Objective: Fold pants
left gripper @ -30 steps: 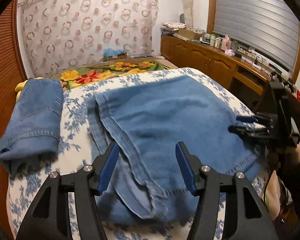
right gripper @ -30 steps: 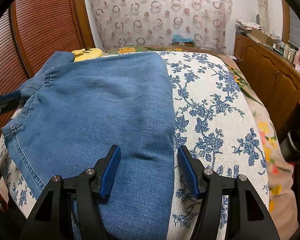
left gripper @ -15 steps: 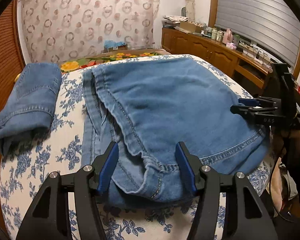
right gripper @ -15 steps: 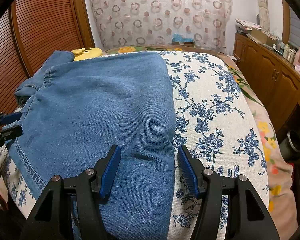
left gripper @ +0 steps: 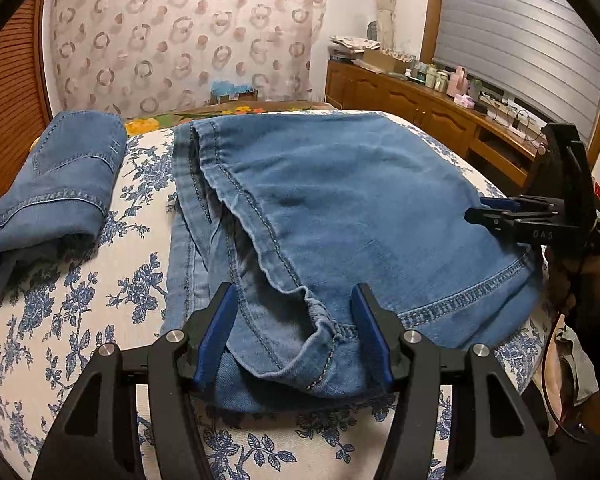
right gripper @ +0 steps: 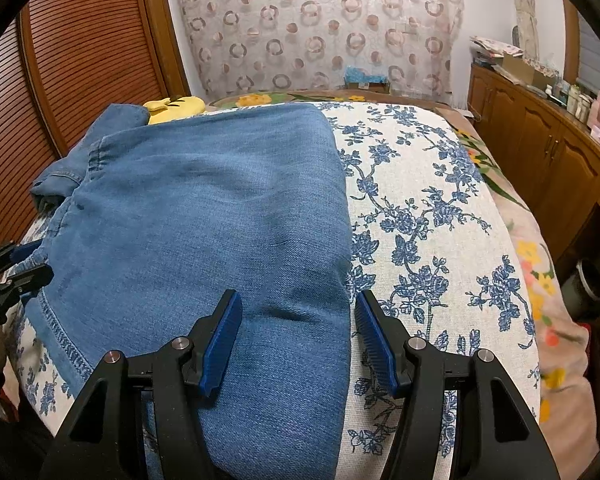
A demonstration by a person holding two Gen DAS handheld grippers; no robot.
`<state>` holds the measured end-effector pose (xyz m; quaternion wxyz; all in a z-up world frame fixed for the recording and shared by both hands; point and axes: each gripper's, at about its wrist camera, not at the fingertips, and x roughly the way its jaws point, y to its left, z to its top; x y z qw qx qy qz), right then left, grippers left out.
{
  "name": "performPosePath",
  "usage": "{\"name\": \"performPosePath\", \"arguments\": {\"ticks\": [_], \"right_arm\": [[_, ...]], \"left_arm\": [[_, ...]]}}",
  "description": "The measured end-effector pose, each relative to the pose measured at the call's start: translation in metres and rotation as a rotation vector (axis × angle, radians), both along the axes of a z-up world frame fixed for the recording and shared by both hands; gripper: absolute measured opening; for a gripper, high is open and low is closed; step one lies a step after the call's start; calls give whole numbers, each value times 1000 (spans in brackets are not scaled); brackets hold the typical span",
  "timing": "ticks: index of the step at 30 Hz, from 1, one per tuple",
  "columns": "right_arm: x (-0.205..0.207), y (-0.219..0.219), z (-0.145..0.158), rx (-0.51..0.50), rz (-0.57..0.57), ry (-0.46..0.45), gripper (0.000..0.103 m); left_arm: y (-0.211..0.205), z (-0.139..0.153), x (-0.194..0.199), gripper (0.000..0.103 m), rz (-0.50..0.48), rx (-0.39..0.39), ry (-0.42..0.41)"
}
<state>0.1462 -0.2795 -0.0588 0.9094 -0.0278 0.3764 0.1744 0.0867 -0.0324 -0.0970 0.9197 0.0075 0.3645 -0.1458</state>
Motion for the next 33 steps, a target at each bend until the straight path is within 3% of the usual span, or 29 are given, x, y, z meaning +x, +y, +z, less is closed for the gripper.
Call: {"name": "performPosePath", "arguments": {"ticks": [1, 2, 4, 5, 11, 17, 26, 30, 33], "right_arm": [[0, 1, 1, 13, 25, 8, 38], [1, 3, 2, 43, 53, 27, 29], [0, 5, 7, 44, 59, 27, 10], [-1, 6, 13, 53, 65, 20, 8], [-21, 30, 75, 123, 154, -120, 6], [-42, 107, 118, 97, 336, -209, 6], [-39, 191, 87, 58, 474, -136, 6], [-25, 208, 67, 52, 493, -57, 7], [-12, 209, 70, 91, 502, -20, 13]], "left_arm": [[0, 0, 0, 61, 2, -3, 0], [1, 0, 0, 61, 5, -4, -1], [2, 1, -1, 61, 6, -10, -1], [3, 2, -3, 61, 9, -12, -3], [19, 14, -17, 61, 35, -34, -24], [54, 32, -37, 61, 91, -58, -72], [107, 33, -53, 61, 200, -64, -78], [119, 31, -54, 61, 228, -72, -77], [119, 32, -53, 61, 233, -72, -83]]}}
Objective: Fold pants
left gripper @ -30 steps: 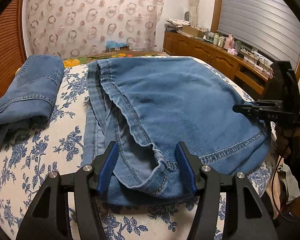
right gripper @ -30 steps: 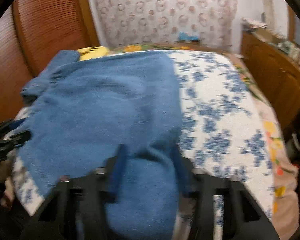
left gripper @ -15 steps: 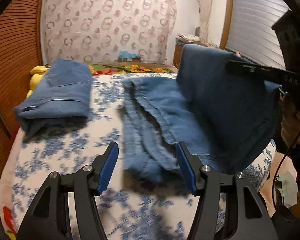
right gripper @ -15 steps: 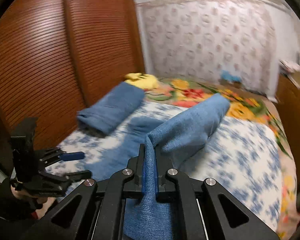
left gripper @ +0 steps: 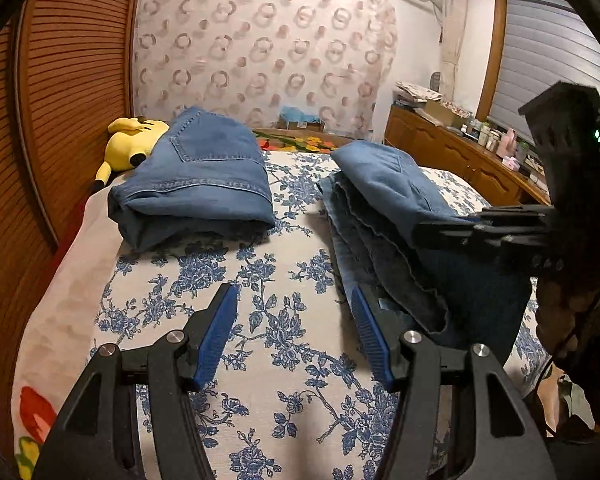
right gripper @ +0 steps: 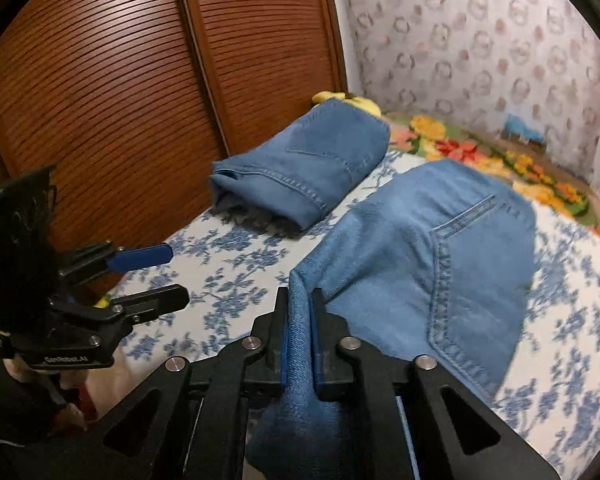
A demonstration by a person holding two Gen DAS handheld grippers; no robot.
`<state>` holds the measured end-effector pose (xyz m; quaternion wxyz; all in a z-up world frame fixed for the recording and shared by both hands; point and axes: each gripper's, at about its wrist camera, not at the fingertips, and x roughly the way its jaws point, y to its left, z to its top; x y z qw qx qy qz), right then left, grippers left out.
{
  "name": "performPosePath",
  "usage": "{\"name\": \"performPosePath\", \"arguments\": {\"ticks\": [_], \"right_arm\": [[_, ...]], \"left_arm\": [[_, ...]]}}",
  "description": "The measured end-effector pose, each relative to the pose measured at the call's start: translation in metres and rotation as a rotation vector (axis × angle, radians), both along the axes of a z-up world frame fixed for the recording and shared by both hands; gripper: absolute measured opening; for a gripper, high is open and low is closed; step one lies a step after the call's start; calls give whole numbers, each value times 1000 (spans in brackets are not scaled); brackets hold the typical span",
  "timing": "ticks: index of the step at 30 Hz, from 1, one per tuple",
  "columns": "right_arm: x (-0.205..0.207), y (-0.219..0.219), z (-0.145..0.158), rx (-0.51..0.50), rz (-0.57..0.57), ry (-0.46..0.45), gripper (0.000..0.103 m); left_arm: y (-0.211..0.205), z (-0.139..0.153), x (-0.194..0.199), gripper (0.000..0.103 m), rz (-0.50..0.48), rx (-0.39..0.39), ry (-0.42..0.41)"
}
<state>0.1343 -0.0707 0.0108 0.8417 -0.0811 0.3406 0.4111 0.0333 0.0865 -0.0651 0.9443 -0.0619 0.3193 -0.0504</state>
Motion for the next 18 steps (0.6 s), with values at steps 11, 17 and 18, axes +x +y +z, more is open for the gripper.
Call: {"name": "performPosePath", "arguments": {"ticks": [11, 17, 18], "right_arm": [[6, -63, 54, 52, -93, -119, 58], [55, -80, 26, -61, -214, -92, 62], [67, -81, 19, -71, -226, -73, 62]], "left_arm": [[-22, 19, 8, 63, -58, -10, -39], [-45, 13, 31, 64, -129, -24, 0], [-48, 9, 36, 64, -134, -20, 16]]}}
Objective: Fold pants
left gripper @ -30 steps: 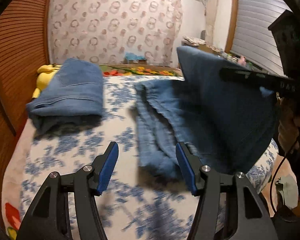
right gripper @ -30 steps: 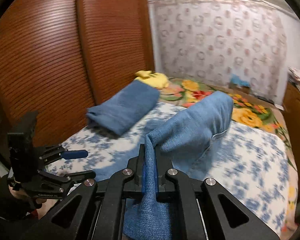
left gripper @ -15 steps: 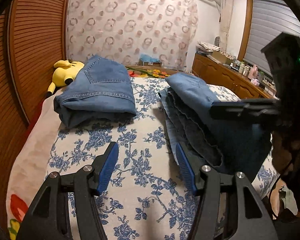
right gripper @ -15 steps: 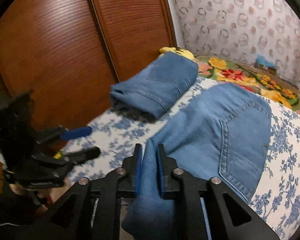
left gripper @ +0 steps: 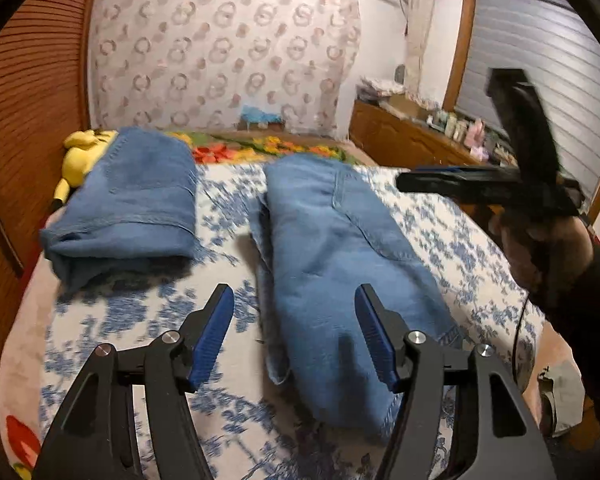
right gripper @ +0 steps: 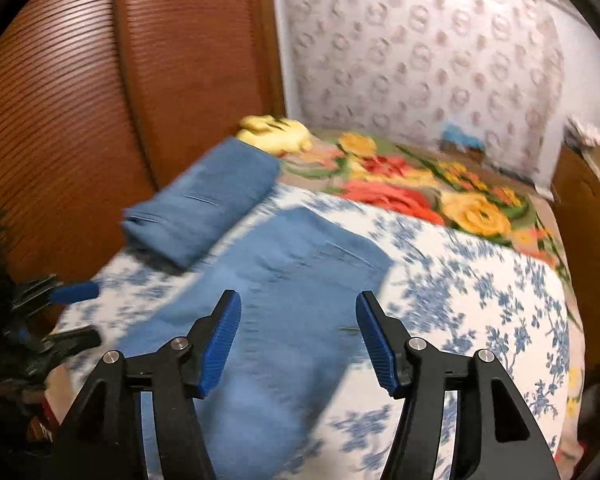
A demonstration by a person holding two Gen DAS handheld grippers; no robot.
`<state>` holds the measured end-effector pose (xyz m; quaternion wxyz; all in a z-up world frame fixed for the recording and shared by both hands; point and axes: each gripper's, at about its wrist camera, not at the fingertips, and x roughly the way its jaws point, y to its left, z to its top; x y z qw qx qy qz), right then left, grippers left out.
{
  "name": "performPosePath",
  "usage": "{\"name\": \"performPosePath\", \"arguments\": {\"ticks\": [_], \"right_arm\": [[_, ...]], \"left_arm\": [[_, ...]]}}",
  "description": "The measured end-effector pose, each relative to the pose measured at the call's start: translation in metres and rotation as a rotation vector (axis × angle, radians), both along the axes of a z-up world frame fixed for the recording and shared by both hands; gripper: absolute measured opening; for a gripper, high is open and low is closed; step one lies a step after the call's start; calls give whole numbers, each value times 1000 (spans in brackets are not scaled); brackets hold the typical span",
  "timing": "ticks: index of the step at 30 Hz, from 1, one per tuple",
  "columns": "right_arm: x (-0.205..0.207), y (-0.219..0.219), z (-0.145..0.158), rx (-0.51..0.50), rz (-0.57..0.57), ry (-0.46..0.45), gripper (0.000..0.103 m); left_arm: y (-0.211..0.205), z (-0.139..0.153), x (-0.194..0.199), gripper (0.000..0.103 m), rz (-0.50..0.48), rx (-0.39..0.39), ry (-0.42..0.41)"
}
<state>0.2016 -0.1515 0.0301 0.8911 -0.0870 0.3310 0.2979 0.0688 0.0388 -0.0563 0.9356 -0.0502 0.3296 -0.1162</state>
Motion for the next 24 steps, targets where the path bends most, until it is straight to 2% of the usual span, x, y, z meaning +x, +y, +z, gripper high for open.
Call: {"name": "performPosePath", "arguments": {"ticks": [6, 8, 10, 15, 18, 19, 21, 23, 24], "right_arm": [[48, 20, -26, -6, -10, 98, 62], [63, 22, -30, 2, -11, 128, 63], [81, 18, -38, 14, -14, 159, 71], [103, 20, -46, 78, 18, 240, 73], [111, 21, -54, 119, 53, 279, 73], [113, 22, -54, 131, 61, 290, 71], [113, 25, -55, 147, 76, 291, 67], [114, 26, -55, 147, 81, 285, 57], [114, 24, -55, 150, 82, 268, 40]], "left_arm": [[-1, -28, 20, 64, 2, 6, 92], [3, -37, 24, 64, 3, -26, 123], [5, -45, 28, 64, 4, -74, 153], [15, -57, 33, 64, 5, -229, 192], [13, -57, 32, 62, -7, -235, 194], [13, -58, 32, 52, -19, -256, 200], [12, -59, 32, 48, -26, -296, 211], [10, -60, 31, 38, -36, -303, 208], [12, -60, 29, 34, -28, -317, 203]]}}
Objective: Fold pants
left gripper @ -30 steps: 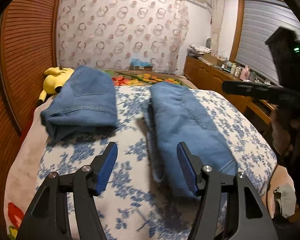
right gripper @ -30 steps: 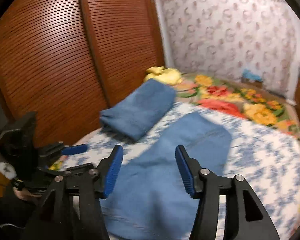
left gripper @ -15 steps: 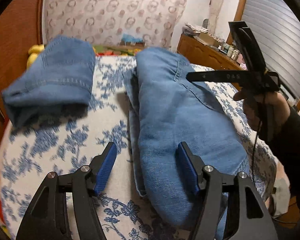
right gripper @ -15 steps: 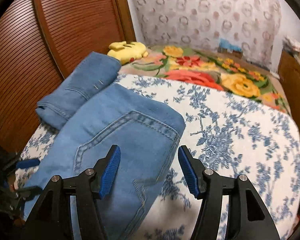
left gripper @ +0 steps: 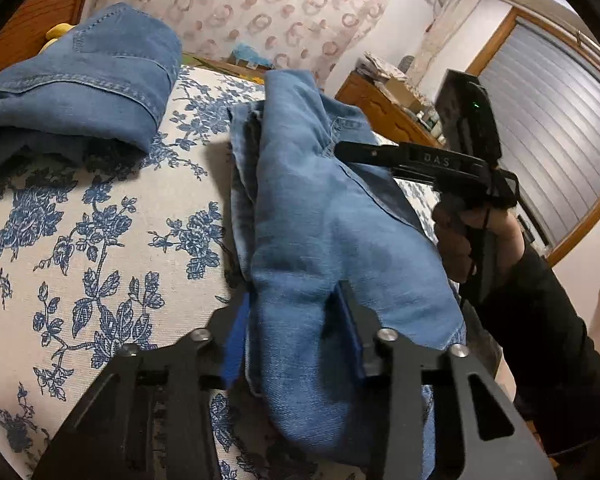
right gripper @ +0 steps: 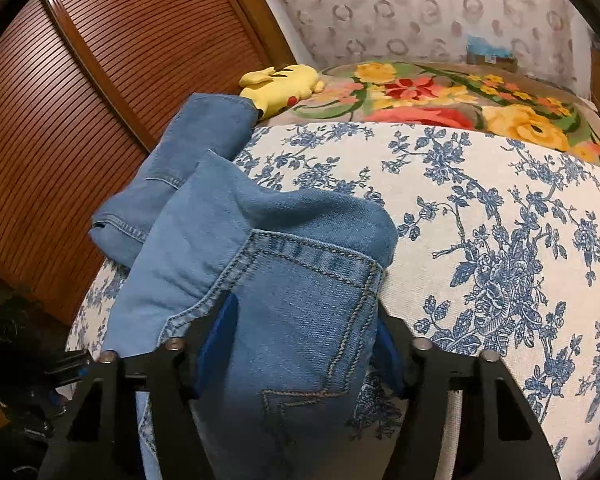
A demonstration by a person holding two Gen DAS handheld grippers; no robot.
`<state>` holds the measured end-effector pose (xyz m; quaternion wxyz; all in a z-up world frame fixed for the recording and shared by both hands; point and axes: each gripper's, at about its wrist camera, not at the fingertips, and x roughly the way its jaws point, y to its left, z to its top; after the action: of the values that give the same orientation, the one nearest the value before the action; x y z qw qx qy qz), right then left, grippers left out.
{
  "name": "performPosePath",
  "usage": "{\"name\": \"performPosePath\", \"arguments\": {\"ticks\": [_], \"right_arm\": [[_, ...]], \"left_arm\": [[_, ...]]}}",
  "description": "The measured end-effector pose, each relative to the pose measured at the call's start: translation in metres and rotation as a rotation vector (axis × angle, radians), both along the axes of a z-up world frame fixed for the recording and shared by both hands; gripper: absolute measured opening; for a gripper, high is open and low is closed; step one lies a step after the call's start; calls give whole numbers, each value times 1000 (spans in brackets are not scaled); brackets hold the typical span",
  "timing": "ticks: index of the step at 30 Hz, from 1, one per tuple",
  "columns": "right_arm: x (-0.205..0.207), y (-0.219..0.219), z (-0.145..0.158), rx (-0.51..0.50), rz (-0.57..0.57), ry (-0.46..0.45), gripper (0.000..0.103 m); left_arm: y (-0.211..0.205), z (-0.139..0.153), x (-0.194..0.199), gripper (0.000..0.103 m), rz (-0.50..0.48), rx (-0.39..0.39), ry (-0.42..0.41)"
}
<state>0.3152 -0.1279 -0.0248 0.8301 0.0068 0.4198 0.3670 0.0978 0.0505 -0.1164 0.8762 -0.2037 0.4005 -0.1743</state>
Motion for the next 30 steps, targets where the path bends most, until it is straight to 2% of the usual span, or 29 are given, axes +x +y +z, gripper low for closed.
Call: {"name": "performPosePath", "arguments": {"ticks": [1, 2, 5, 11, 18, 29, 30], "right_arm": [[-4, -2, 5, 14, 10, -15, 27], [-4, -5, 5, 22, 17, -26, 26], [-20, 7, 21, -24, 16, -134, 22], [-43, 26, 71, 15, 31, -277, 21], [-46, 62, 126, 65, 83, -371, 21], [18, 156, 131, 165, 125, -365, 21], [31, 159, 120, 177, 126, -358, 21]], "left_arm": [[2, 0, -1, 27, 2, -11, -3], [3, 5, -4, 20, 6, -19, -12], [7, 13, -9, 14, 3, -31, -32], [17, 45, -23, 13, 17, -42, -126], [59, 86, -25, 13, 84, -11, -233], [141, 124, 6, 13, 177, 147, -267], [147, 125, 10, 13, 183, 161, -268]]}}
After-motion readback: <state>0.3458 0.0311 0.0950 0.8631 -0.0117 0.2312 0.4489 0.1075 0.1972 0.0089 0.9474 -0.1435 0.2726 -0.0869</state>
